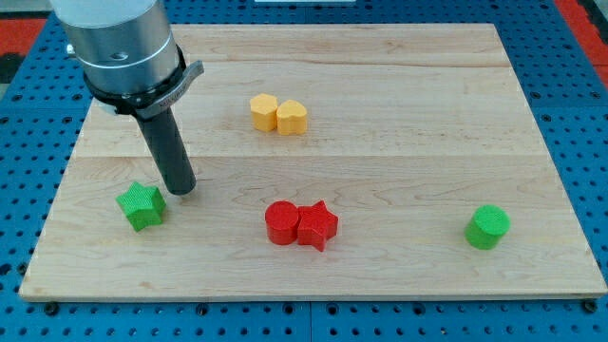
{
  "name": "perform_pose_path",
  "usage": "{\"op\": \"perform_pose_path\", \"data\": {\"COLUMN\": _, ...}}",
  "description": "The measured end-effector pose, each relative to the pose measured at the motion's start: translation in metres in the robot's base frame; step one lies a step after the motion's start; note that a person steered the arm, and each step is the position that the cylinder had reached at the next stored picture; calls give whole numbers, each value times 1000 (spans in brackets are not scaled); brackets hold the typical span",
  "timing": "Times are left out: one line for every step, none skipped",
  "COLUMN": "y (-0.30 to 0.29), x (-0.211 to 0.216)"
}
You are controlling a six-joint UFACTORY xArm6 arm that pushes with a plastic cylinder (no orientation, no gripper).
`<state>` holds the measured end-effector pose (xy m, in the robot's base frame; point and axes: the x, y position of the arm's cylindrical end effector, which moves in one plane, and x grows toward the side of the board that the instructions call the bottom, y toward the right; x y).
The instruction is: Point at the green circle
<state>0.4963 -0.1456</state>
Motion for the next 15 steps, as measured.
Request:
{"op": "perform_pose_path", "data": {"y": -45, "x": 20}}
{"op": "perform_pose_path", "data": {"y": -77, "x": 33}}
{"op": "perform_pose_path", "data": {"y": -75, "x": 33}}
{"op": "perform_pose_path", "data": {"y": -74, "x": 31}}
{"op": "perform_pose_path", "data": {"y": -69, "x": 25}}
{"op": "perform_pose_path", "data": {"y": -28, "x": -7}}
{"op": "perform_pose_path", "data": {"y": -15, "x": -14}}
{"op": "perform_pose_path", "data": {"y": -13, "x": -16}}
{"op": "perform_pose_path", "data": {"y": 53, "x": -30}}
{"op": "perform_pose_path", "data": {"y": 171, "x": -34}}
{"op": "perform_pose_path", "data": {"y": 299, "x": -34}}
{"op": "perform_pose_path", "data": {"y": 413, "x": -30}}
{"op": "perform_pose_path", "data": {"y": 470, "x": 20}}
{"op": "perform_pose_path", "data": {"y": 485, "x": 82}}
{"op": "perform_pose_path", "data": {"y": 474, "x": 88}}
